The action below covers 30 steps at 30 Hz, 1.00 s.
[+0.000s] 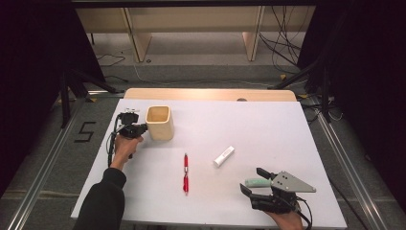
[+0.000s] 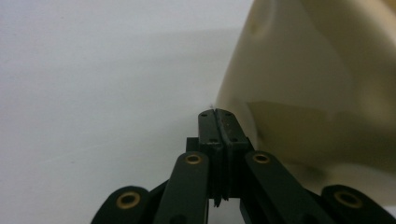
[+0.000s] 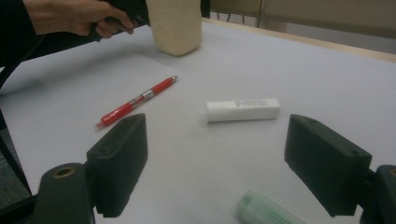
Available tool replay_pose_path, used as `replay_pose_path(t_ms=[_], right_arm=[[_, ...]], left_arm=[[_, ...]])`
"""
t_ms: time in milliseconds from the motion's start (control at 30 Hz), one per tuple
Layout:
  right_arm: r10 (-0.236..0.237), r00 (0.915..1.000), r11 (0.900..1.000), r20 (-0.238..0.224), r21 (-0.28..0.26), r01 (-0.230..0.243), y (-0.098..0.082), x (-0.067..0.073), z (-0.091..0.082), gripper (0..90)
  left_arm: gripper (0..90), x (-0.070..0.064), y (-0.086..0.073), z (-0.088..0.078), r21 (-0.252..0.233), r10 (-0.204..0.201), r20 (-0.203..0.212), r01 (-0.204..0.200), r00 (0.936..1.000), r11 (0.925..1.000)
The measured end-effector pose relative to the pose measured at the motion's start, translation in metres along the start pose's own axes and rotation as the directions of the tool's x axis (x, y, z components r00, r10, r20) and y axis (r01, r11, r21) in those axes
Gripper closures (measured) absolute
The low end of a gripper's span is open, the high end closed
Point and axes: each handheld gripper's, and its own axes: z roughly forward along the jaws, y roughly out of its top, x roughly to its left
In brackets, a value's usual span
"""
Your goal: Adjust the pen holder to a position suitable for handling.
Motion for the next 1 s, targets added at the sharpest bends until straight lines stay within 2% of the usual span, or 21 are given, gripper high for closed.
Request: replay_pose_path(t_ms=[67,267,500,1000], right_arm=[[-0.001,1.0,1.0,0.0,-0.001,0.001,0.0,0.0,0.0,22.3],[0.002,1.0,1.0,-0.002,0.001,-0.002,0.0,-0.001,0.0,22.3],[0.0,1.0,1.0,-0.002,0.006,0.0,-0.001,0.0,0.002,22.3],[0.003,1.0,1.0,-0.009,0.009,-0.003,-0.001,0.0,0.002,22.3]], left_arm=[[89.5,-0.003,0.001,0.002,0.003,0.008,-0.012,-0.008,0.9999,1.0],[89.6,-0.002,0.0,0.004,0.009,-0.013,-0.001,0.013,0.9999,0.9999],[89.7,-0.005,0.0,0.006,0.011,-0.012,0.006,0.012,0.9999,0.9999],[89.7,-0.04,0.005,0.018,0.007,0.023,0.053,-0.024,0.9983,0.9997]])
